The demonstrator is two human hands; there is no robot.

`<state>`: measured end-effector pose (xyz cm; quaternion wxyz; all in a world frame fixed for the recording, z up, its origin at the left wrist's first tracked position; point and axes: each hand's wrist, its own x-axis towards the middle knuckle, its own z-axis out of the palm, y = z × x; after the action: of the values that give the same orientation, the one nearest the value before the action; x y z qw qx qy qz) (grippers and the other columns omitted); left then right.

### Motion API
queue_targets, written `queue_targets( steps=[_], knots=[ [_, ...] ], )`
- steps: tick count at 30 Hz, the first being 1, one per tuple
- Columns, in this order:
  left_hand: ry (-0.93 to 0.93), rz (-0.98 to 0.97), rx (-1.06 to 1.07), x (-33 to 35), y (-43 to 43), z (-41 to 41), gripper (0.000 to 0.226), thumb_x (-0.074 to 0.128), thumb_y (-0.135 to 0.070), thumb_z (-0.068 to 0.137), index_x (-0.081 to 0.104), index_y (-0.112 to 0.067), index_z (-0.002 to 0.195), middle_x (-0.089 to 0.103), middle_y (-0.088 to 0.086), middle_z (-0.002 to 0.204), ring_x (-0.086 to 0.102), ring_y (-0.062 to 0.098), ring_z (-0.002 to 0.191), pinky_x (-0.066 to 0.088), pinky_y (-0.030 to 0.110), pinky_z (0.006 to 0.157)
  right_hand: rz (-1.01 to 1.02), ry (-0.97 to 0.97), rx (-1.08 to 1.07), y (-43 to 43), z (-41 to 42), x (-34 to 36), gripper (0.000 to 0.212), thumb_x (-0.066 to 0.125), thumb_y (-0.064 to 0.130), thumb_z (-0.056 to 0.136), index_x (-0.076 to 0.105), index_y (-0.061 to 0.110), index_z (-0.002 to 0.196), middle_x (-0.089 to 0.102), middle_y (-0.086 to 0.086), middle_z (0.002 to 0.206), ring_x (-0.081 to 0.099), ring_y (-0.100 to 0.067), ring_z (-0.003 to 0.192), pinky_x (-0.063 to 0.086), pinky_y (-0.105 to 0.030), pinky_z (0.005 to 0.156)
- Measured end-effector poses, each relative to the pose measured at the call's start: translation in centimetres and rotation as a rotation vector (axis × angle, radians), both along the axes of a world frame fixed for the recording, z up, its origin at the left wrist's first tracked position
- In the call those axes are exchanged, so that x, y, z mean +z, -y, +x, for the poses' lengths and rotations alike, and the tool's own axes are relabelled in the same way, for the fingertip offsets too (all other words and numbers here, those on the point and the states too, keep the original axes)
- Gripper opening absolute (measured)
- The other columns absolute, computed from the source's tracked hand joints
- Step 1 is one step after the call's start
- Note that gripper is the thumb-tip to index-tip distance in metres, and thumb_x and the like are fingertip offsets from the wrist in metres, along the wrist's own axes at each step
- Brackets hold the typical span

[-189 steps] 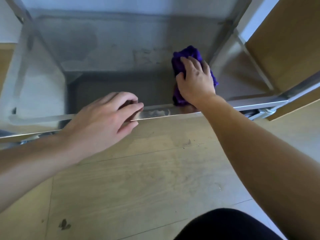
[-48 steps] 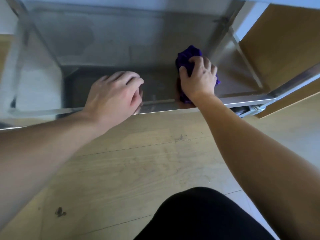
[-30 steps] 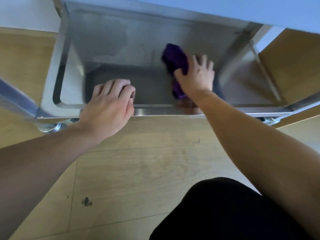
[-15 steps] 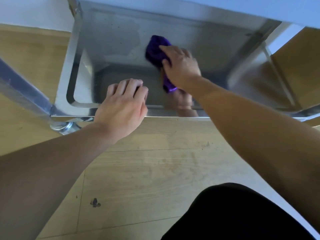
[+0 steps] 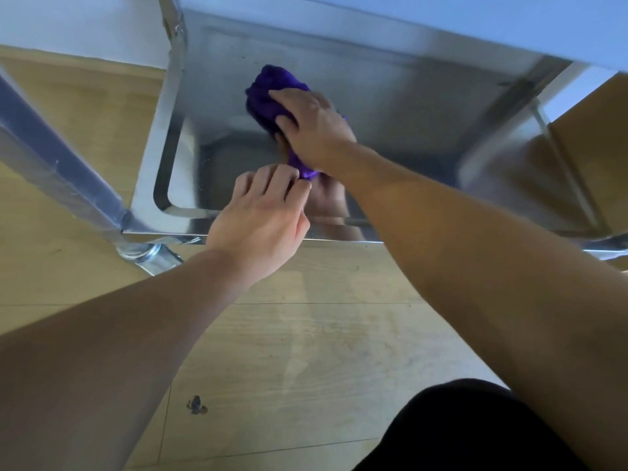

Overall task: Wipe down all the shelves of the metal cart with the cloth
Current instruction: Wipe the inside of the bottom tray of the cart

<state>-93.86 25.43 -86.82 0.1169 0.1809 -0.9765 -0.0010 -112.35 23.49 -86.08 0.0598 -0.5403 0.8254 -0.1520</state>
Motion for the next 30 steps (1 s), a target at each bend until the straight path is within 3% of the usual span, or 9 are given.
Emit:
queue_targets(
  steps=[4,6,8,16,19,26,30],
  knots=[
    [-0.018,0.032,-0.019,-0.1,0.1,0.0,0.039,0.028,-0.02,0.092,0.056,-0.006,0.115,0.053,0.014,0.128,0.049,0.034,0.118,0.038,0.047,0.096,-0.019,-0.061,-0.249,-4.9,-5.7,-0.2,0.045,0.041,0.027,0.1,0.042,0.027,0.145,0.042,0.002,0.152,0.036,-0.023,0.14,0.026,-0.031,0.116],
    [-0.024,0.036,-0.024,-0.2,0.0,0.0,0.039,0.028,-0.02,0.092,0.056,-0.005,0.115,0.053,0.015,0.128,0.049,0.035,0.119,0.038,0.048,0.097,-0.015,-0.055,-0.464,-8.1,-8.2,-0.2,0.046,0.039,0.027,0.1,0.04,0.025,0.146,0.04,0.0,0.153,0.034,-0.027,0.14,0.024,-0.031,0.115],
    [-0.026,0.033,-0.018,-0.3,0.0,-0.1,0.039,0.029,-0.02,0.092,0.057,-0.005,0.115,0.053,0.015,0.128,0.049,0.035,0.119,0.038,0.049,0.097,-0.006,-0.036,-0.545,-9.7,-8.7,-0.2,0.046,0.038,0.027,0.101,0.039,0.024,0.147,0.039,-0.001,0.154,0.032,-0.028,0.142,0.024,-0.034,0.117],
    [-0.041,0.035,-0.013,-0.4,-0.1,-0.2,0.039,0.03,-0.021,0.091,0.056,-0.005,0.115,0.053,0.015,0.129,0.049,0.035,0.12,0.039,0.049,0.098,-0.087,-0.105,-0.054,-9.3,-1.0,-0.6,0.043,0.044,0.026,0.099,0.049,0.021,0.141,0.051,0.001,0.145,0.042,-0.025,0.135,0.033,-0.043,0.114],
    [-0.037,0.043,-0.015,-0.3,-0.2,-0.3,0.038,0.029,-0.021,0.09,0.056,-0.006,0.113,0.053,0.014,0.129,0.048,0.034,0.12,0.039,0.049,0.098,-0.052,-0.117,-0.101,-10.5,-3.3,-0.3,0.044,0.044,0.026,0.099,0.046,0.024,0.143,0.049,0.001,0.147,0.042,-0.026,0.136,0.032,-0.041,0.114],
    [-0.061,0.031,-0.02,-0.7,-0.2,-0.4,0.027,0.039,-0.017,0.091,0.056,-0.007,0.109,0.053,0.015,0.126,0.049,0.035,0.119,0.04,0.05,0.096,-0.016,-0.037,-0.602,-14.9,-9.2,0.2,0.045,0.039,0.024,0.1,0.041,0.023,0.145,0.042,-0.003,0.151,0.034,-0.031,0.139,0.028,-0.037,0.115],
    [-0.057,0.009,-0.013,-0.7,-0.1,-0.3,0.027,0.039,-0.018,0.092,0.057,-0.007,0.109,0.053,0.016,0.126,0.049,0.035,0.117,0.04,0.05,0.096,-0.022,-0.118,-0.4,-13.5,-5.2,0.0,0.045,0.044,0.021,0.097,0.047,0.017,0.142,0.047,-0.003,0.148,0.04,-0.027,0.137,0.025,-0.033,0.116]
  ],
)
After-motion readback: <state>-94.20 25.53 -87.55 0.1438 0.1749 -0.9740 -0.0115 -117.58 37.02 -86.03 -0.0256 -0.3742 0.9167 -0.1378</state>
